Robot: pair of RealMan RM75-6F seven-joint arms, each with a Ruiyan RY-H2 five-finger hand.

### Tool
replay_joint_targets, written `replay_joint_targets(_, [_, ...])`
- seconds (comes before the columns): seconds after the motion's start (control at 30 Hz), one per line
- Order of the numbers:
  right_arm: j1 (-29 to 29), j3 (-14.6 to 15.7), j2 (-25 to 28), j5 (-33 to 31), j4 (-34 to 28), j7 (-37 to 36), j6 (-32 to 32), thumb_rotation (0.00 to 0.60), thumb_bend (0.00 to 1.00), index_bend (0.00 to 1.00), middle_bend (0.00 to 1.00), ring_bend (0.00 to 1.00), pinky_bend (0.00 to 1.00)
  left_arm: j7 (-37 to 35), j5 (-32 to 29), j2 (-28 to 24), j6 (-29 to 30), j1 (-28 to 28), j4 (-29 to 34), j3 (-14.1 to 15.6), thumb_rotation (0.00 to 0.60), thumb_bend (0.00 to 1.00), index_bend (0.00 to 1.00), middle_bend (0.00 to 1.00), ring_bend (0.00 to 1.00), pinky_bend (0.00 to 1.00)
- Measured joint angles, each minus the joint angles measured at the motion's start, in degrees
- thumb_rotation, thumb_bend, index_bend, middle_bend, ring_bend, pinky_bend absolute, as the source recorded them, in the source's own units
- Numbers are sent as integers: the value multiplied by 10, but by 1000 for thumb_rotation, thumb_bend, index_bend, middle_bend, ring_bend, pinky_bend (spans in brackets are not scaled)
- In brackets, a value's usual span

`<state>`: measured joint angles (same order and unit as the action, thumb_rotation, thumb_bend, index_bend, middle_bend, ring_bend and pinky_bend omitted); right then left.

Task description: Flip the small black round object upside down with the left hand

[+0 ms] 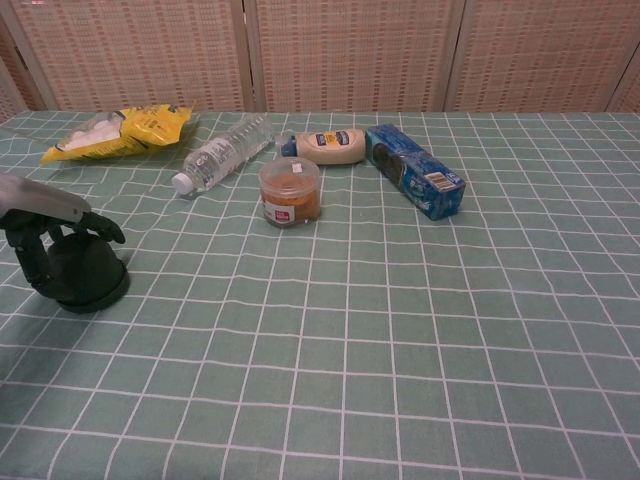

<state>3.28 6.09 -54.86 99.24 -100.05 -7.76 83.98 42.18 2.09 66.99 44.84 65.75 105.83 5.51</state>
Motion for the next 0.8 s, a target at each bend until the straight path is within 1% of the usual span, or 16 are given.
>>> replay_joint_targets(0.23, [6, 3, 7, -2, 0, -9, -13, 600, 191, 0, 0, 0, 0, 12, -28, 17, -5, 29, -15, 18, 600, 312, 0, 0, 3, 173])
replay_joint_targets(0.3, [6, 3, 7, 0, -1, -10, -13, 600, 191, 0, 0, 0, 0, 13, -35, 20, -5, 36, -17, 23, 600, 311, 16, 8, 25, 189])
replay_joint_targets(0.4, [5, 3, 6, 0, -1, -11, -11, 600, 191, 0, 0, 0, 0, 8, -35, 21, -6, 39, -20, 25, 600, 307, 94, 55, 87, 235])
replay_joint_targets(0.47, [5, 2, 5, -2, -1, -11, -11, 600, 191, 0, 0, 0, 0, 7, -35, 22, -7, 41, -21, 29, 600, 307, 173, 97, 127, 270])
replay_joint_targets(0.53, [5, 1, 5, -3, -1, -12, -9, 600, 191, 0, 0, 0, 0, 8, -37, 24, -7, 44, -24, 35, 600, 307, 219, 122, 147, 296])
replay_joint_targets(0.67, [3, -1, 2, -2, 2, -16, -3, 600, 191, 0, 0, 0, 0, 11, -35, 31, -3, 49, -28, 45, 600, 300, 247, 130, 154, 375])
replay_joint_targets(0.8, [3, -1, 1, -1, 2, -17, -3, 600, 191, 0, 0, 0, 0, 10, -26, 36, 5, 50, -31, 51, 600, 300, 284, 151, 155, 395])
